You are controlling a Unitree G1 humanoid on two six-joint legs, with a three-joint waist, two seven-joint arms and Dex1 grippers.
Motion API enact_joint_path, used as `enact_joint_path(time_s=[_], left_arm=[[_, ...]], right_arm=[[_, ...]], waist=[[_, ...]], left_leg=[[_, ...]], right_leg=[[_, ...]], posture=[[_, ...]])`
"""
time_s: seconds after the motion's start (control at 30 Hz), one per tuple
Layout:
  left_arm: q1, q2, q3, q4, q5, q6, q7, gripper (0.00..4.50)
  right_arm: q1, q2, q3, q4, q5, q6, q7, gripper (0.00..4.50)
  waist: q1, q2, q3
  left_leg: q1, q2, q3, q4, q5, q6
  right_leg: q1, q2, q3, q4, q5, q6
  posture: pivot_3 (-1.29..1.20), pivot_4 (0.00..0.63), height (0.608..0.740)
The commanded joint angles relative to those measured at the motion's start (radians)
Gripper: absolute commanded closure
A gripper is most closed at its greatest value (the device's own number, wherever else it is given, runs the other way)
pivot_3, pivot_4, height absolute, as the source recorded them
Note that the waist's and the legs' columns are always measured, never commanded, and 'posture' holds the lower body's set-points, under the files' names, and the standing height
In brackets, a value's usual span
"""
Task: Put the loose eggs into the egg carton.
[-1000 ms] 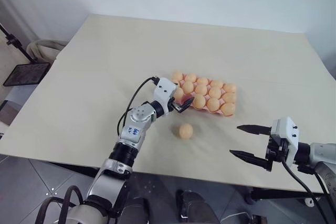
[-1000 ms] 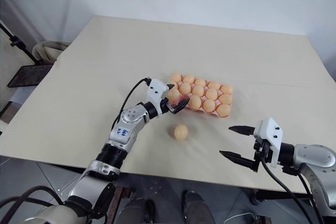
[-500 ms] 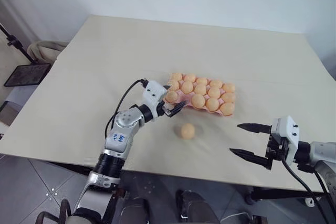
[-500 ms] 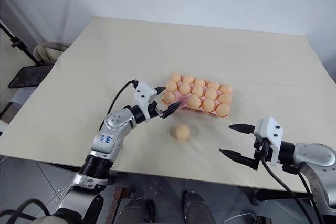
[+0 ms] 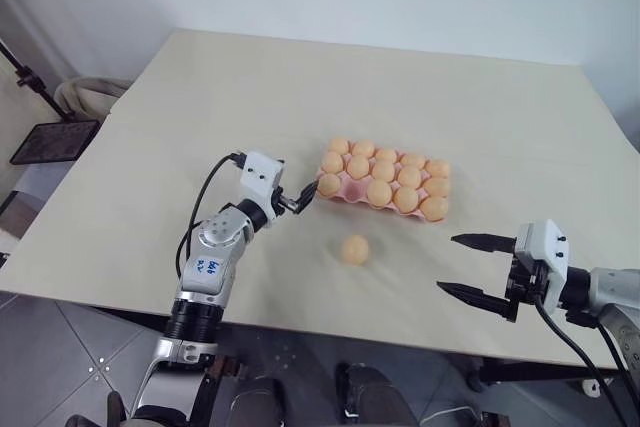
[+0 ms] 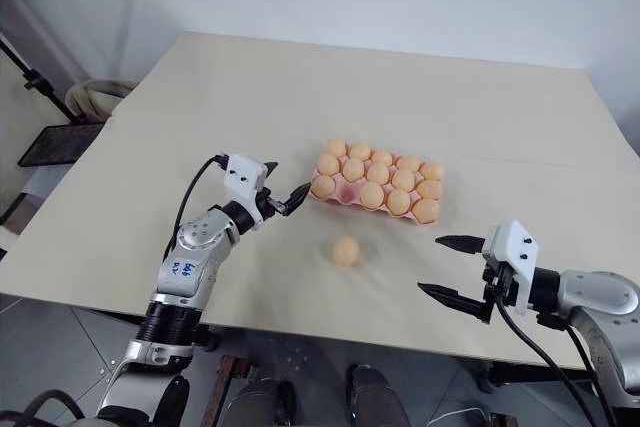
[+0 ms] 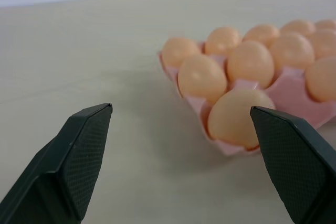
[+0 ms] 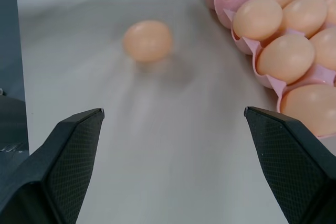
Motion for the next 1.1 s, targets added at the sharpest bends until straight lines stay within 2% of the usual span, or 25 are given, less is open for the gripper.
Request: enact_joint_path(time_s=[0.03,0.3,0.63,0.73,0.97,1.0,1.1], left_arm=[[-0.077,-0.032,-0.035,0.054,0.011,-0.073,-0.020,0.02],[-0.154,-0.071,-0.044,0.155,0.008,-0.104,-0.043,0.02],[-0.192,-0.095,-0.080,0.239,0.035,-0.028,-0.053,0.02],[-0.209,-0.105,-0.080,0.263,0.037,-0.021,-0.047,0.59],[-0.213,-0.107,-0.080,0.260,0.041,-0.023,-0.041,2.85],[-0.210,-0.106,-0.079,0.252,0.042,-0.025,-0.037,3.06],[-0.197,-0.107,-0.076,0.211,0.034,-0.024,-0.037,3.06]], right_arm=[[-0.018,0.006,-0.003,0.000,0.002,-0.011,0.004,0.00],[0.030,0.003,-0.035,-0.031,0.007,-0.008,-0.010,0.00],[0.034,0.003,-0.035,-0.038,0.009,-0.003,-0.026,0.00],[0.030,0.002,-0.033,-0.036,0.009,-0.002,-0.029,0.00],[0.031,0.001,-0.034,-0.036,0.007,0.001,-0.035,0.00],[0.032,0.000,-0.034,-0.036,0.007,0.001,-0.036,0.00],[0.036,-0.001,-0.037,-0.039,0.009,0.004,-0.037,0.00]], waist=[[0.002,0.000,0.000],[-0.004,0.000,0.000],[-0.003,0.000,0.000],[-0.002,0.000,0.000],[-0.002,0.000,0.000],[-0.002,0.000,0.000],[-0.002,0.000,0.000]], left_leg=[[0.000,0.000,0.000,0.000,0.000,0.000],[0.000,0.000,0.001,-0.002,-0.001,0.000],[0.001,-0.001,0.001,0.000,0.000,0.000],[0.001,-0.001,0.001,0.000,0.000,0.000],[0.001,0.000,0.000,-0.001,-0.001,-0.001],[0.001,0.000,0.000,-0.001,-0.001,-0.001],[0.001,0.000,0.001,0.000,0.000,0.000]], right_leg=[[0.000,0.000,0.000,0.000,0.000,0.001],[0.000,0.001,0.001,-0.001,0.000,0.000],[0.000,0.001,0.001,0.001,0.000,0.001],[0.000,0.001,0.001,0.001,0.000,0.001],[-0.001,0.001,0.001,0.001,0.000,0.001],[-0.001,0.001,0.001,0.001,0.000,0.001],[-0.001,0.001,0.001,0.001,0.000,0.001]], posture=[[0.00,0.150,0.740],[0.00,0.150,0.740],[0.00,0.150,0.740],[0.00,0.150,0.740],[0.00,0.150,0.740],[0.00,0.150,0.740],[0.00,0.150,0.740]])
